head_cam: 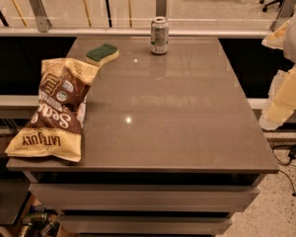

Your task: Pick 7up can

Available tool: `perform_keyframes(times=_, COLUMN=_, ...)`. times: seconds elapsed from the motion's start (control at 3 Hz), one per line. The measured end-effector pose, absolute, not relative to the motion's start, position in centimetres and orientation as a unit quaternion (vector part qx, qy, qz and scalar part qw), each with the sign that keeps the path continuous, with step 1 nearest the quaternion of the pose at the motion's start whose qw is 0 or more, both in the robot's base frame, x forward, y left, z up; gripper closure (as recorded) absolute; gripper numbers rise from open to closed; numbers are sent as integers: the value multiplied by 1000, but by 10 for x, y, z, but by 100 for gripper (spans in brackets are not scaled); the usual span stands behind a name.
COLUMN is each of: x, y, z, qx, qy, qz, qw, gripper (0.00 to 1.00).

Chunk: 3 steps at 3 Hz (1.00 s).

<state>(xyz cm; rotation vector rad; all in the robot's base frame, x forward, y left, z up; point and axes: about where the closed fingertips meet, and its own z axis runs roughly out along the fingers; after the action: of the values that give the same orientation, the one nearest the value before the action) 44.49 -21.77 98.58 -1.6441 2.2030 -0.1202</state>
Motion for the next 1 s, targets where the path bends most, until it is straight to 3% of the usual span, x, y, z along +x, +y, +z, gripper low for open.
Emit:
perform_keyframes(times=0.33, x=463, y=-224, z=985, qx=-543, qy=805, qz=-34, qw=237, gripper=0)
perform_keyframes(times=0.67, x=508, y=-257, z=968, qx=-499, qy=833, qz=-37, qw=234, gripper=0)
perform_keyframes(times=1.0, x=590, y=-273, z=933, qx=-540, qy=821, qz=-47, qw=181, gripper=0)
